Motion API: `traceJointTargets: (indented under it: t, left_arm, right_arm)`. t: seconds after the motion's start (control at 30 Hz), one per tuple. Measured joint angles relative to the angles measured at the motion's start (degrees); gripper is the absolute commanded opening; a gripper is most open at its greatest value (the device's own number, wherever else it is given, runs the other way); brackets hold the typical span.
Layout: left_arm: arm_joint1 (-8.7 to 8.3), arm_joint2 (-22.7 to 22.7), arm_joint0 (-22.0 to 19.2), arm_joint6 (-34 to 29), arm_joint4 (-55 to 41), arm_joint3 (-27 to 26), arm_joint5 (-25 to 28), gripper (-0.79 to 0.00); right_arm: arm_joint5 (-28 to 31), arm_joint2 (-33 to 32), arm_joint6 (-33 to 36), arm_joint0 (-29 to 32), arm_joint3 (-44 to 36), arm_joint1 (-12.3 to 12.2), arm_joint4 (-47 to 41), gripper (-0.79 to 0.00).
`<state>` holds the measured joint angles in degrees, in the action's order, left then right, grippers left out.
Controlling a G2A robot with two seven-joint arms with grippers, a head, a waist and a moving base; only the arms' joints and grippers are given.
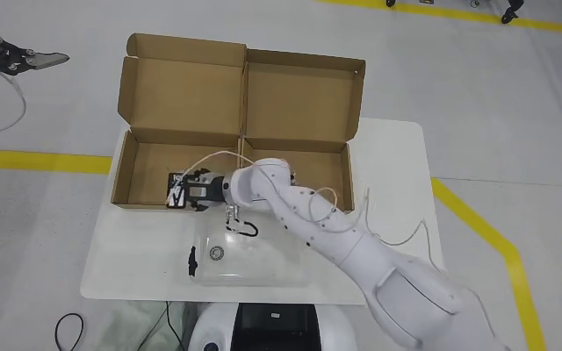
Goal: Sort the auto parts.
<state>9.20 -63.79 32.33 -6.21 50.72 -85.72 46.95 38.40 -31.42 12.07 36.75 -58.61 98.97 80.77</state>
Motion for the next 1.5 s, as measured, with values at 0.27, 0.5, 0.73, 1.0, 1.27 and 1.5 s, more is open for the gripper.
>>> traceJointTargets:
  t: [0.27, 0.5, 0.73, 1.0, 1.27, 1.5]
  left_arm:
    - [0.00, 0.0, 0.0, 0.0, 0.0, 0.0, 0.0, 0.000]
    - [0.00, 0.0, 0.0, 0.0, 0.0, 0.0, 0.0, 0.000]
    - [0.00, 0.0, 0.0, 0.0, 0.0, 0.0, 0.0, 0.000]
    - [0.00, 0.0, 0.0, 0.0, 0.0, 0.0, 0.0, 0.000]
    - [0.00, 0.0, 0.0, 0.0, 0.0, 0.0, 0.0, 0.000]
    - [0.00, 0.0, 0.0, 0.0, 0.0, 0.0, 0.0, 0.000]
  right_arm:
    - [6.7, -9.5, 8.4, 14.7, -22.1, -7.0, 3.3, -0.428]
    - [10.4, -13.6, 12.7, 24.7, -32.9, -10.3, 5.8, -0.428]
    - [11.5, -14.0, 13.6, 29.5, -34.8, -11.8, 6.7, -0.425]
    - [8.0, -11.6, 13.8, 30.7, -30.3, -12.1, 8.0, -0.431]
    - [5.6, -8.6, 13.5, 28.1, -25.2, -11.4, 8.2, -0.440]
    - [4.9, -5.5, 14.4, 25.1, -21.1, -10.2, 6.7, -0.354]
